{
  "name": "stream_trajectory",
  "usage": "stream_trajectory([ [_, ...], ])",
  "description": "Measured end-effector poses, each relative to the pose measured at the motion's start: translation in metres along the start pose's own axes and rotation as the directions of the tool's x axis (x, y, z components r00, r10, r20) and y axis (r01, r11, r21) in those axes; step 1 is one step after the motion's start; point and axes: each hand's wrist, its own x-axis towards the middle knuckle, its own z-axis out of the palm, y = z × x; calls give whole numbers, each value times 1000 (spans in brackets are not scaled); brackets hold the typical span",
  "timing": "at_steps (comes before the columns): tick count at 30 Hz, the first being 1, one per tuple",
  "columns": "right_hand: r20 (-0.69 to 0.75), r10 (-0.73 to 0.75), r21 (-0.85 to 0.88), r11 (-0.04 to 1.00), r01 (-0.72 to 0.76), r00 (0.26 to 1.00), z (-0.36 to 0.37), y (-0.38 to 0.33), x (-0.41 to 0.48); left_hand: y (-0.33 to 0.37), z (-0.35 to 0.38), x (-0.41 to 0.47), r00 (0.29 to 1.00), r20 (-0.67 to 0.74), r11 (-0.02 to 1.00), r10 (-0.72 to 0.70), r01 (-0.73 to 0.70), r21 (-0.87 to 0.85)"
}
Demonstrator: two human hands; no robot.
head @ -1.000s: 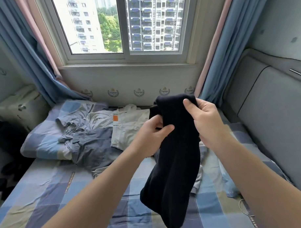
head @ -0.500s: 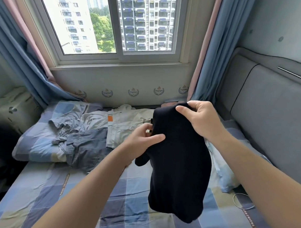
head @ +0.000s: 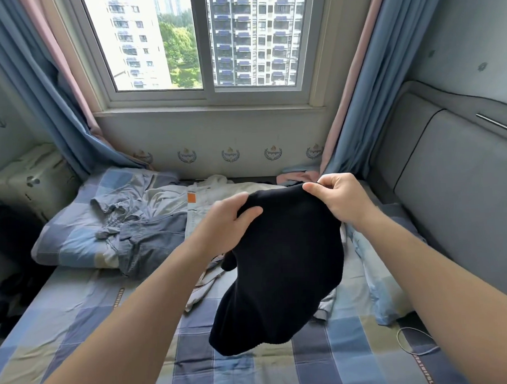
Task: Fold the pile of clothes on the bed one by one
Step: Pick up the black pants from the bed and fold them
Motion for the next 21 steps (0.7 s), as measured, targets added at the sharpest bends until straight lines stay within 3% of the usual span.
stream_trajectory([
  [3,-110,-27,-59,998,21,994,7,-6,-2,10,-6,6,991,-125,998,-50,43,-55],
  [6,-202,-161,-124,983,138,966,24,-30,-30,20,-14,15,951,-225,963,-213,166,-211],
  [9,-92,-166,-46,986,162,982,50,-44,-64,38,-23,15,929,-195,883,-316,213,-418],
  [12,123,12,9,1000,-13,992,81,-40,-80,64,-27,14,952,-117,802,-284,169,-574],
  [16,120,152,83,983,-163,981,85,-39,-73,84,-37,20,961,-161,783,-226,81,-617],
  [19,199,79,208,971,-121,977,64,-42,-65,68,-48,34,894,-267,754,-360,111,-647],
  [21,213,56,394,909,-138,976,51,-51,-65,56,-47,39,846,-255,684,-469,164,-711],
])
